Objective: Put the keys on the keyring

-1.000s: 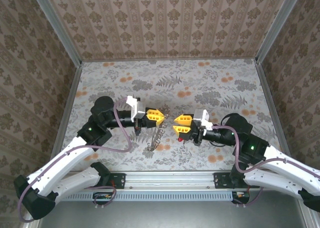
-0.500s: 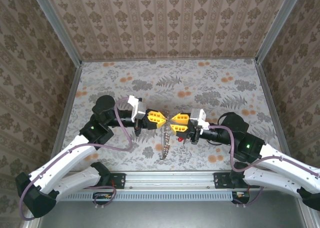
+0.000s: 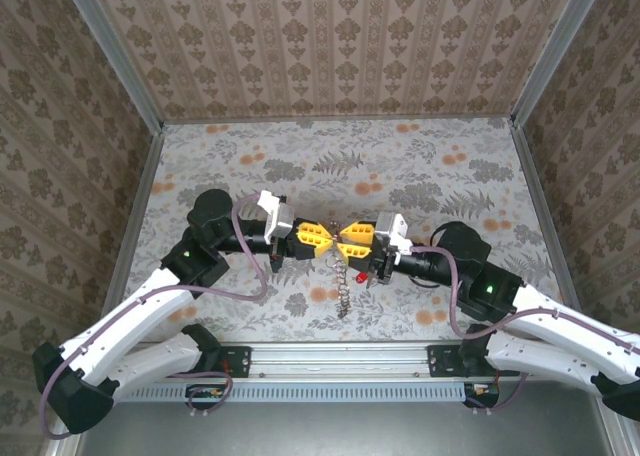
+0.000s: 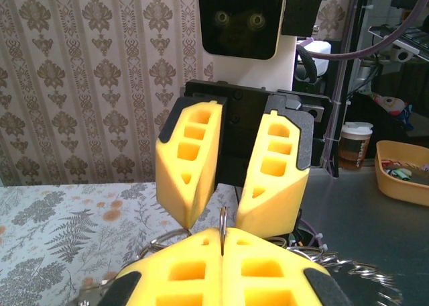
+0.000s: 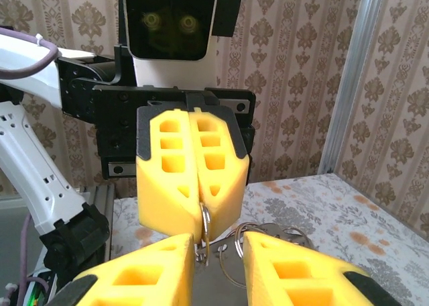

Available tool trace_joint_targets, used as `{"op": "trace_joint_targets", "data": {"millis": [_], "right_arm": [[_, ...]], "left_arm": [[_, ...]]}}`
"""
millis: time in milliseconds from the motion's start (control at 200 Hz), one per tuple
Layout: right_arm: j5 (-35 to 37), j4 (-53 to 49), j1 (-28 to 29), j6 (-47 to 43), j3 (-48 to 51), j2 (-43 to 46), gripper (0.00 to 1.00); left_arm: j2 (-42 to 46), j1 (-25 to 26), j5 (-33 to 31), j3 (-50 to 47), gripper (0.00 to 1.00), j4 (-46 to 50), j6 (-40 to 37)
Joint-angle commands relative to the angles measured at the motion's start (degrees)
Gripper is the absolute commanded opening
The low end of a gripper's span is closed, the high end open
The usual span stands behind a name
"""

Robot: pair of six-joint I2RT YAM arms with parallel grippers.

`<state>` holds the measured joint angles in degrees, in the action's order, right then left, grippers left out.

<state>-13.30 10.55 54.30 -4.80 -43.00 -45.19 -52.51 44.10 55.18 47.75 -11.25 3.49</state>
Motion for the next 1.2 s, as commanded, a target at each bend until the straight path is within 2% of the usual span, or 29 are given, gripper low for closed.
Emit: {"op": "trace_joint_targets", "data": {"millis": [0, 215, 340, 400, 510, 615, 685, 915, 1195], "right_arm": [[0.5, 1.6, -0.5, -0.1, -0.9, -0.3, 0.25], [-0.8, 0.9, -0.8, -0.6, -1.2, -0.3, 0.0], [-1.5, -0.6, -0.9, -1.8, -2.0, 0.0, 0.0], [-0.6, -2.9, -0.9, -2.8, -3.2, -0.1, 0.0], [3.2, -12.0, -0.8, -5.4, -8.2, -1.5, 0.0], [7.2, -21.7, -0.9, -7.0, -14.0, -4.6, 0.0], [9.0, -28.0, -0.9, -7.4, -18.0, -7.4, 0.0], [12.0, -44.0, -0.8, -7.5, -29.1, -15.6, 0.0], [11.4, -48.9, -0.7, -9.2, -33.3, -18.2, 0.0]], "left_arm": [[0.5, -0.3, 1.8, 1.4, 0.0, -4.1, 1.4], [0.3, -0.3, 1.4, 1.5, 0.0, -3.5, 1.1], [0.0, -0.2, -1.3, 2.7, 0.0, 1.6, -1.7], [0.0, 0.7, -5.0, 5.1, 0.03, 9.6, -6.0], [-0.2, 3.2, -16.5, 9.6, 0.26, 24.3, -14.3], [-1.3, 5.6, -26.6, 13.1, 0.29, 33.4, -18.9], [-1.9, 6.9, -31.1, 14.6, 0.29, 36.8, -20.5], [-3.0, 7.8, -34.4, 16.8, 0.29, 40.0, -22.2], [-4.5, 7.9, -33.8, 18.1, 0.28, 41.2, -23.1]]}}
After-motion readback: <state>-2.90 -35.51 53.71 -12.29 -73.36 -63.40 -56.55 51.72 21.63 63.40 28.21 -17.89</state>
